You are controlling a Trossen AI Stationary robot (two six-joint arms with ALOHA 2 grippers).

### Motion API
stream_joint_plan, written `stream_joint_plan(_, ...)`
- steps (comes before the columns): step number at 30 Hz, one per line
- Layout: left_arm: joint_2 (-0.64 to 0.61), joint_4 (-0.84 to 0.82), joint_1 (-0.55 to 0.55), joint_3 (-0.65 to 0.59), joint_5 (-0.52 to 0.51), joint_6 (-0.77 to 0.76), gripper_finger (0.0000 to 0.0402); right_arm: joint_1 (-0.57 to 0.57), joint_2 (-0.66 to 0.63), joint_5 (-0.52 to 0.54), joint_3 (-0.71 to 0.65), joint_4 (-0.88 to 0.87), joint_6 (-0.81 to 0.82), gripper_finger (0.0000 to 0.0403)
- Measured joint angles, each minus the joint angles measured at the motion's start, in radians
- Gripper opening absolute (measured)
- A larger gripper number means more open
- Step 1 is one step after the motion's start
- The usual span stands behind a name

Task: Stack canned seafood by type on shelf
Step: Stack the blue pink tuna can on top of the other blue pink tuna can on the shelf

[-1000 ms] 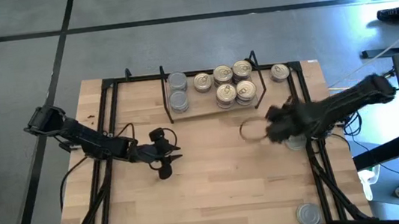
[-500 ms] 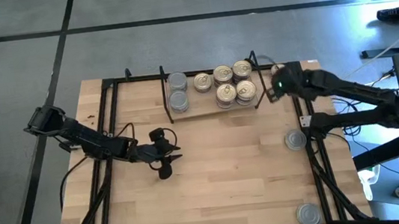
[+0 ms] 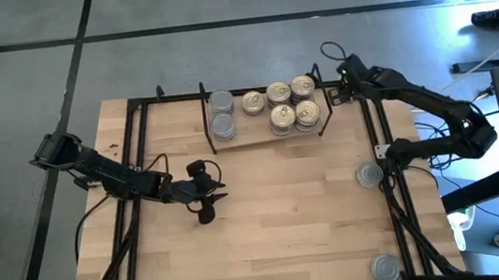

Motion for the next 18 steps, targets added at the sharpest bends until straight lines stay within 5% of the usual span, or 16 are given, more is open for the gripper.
stream_joint_plan(12,0.000,0.004,0.000,0.000,0.000,0.000,0.0136,-0.001,0.049,0.065,0.002,0.075,-0.039,0.0042)
stream_joint_plan(18,0.000,0.004,0.000,0.000,0.000,0.001,0.0136,-0.001,0.049,0.114,0.035,0.096,-0.165,0.0004)
